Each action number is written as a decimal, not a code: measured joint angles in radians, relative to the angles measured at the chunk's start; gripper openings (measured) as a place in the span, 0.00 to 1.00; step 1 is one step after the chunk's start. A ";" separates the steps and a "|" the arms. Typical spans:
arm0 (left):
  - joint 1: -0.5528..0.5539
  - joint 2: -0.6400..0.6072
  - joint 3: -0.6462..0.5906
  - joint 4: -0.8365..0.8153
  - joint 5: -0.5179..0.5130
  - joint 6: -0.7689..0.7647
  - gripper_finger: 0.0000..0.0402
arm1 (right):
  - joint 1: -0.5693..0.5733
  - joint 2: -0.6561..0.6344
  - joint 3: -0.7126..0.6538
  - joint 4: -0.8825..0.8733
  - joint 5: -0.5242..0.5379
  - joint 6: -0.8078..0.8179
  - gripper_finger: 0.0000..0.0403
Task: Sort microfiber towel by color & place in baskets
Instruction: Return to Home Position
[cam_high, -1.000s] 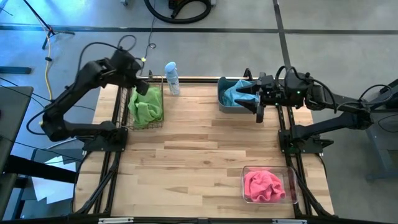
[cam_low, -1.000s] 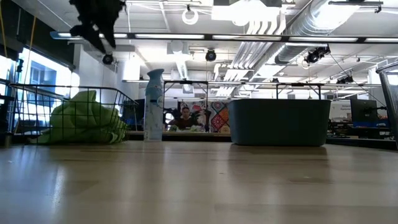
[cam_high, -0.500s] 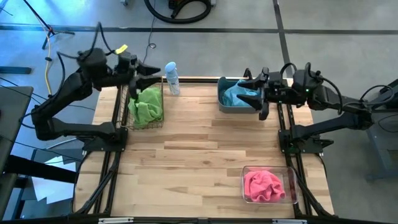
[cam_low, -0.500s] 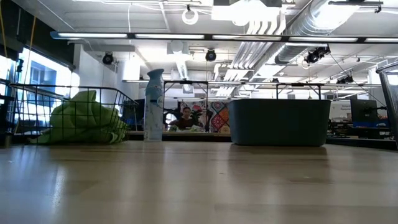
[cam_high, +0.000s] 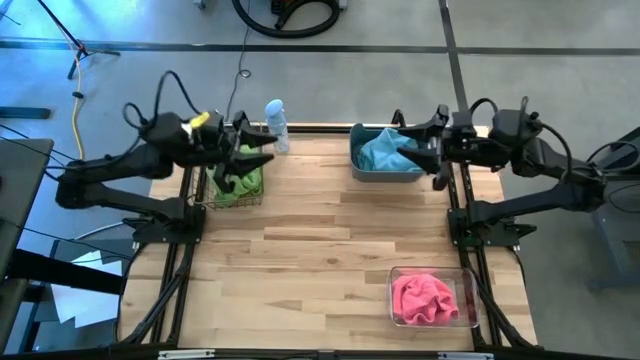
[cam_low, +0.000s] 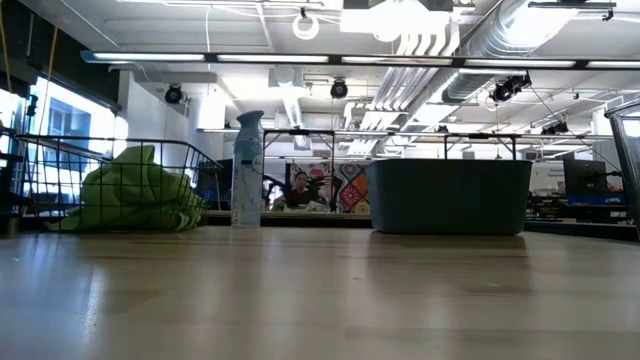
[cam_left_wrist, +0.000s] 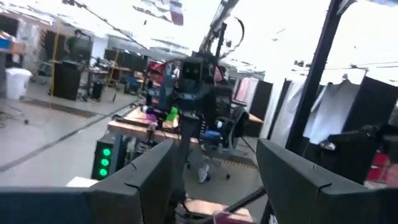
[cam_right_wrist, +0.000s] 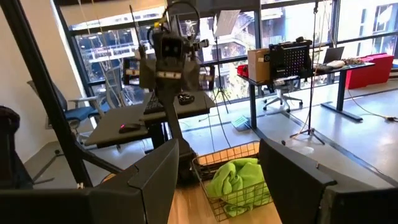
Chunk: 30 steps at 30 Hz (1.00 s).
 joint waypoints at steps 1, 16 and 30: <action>-0.006 -0.001 -0.015 0.009 0.000 -0.006 0.53 | 0.000 -0.008 0.000 -0.010 0.000 0.004 0.55; -0.017 -0.157 -0.109 0.064 -0.070 0.096 0.53 | 0.000 -0.060 0.000 -0.034 0.000 0.031 0.55; -0.101 -0.171 -0.398 0.501 -0.149 0.009 0.53 | 0.000 -0.058 0.000 -0.033 0.001 0.051 0.55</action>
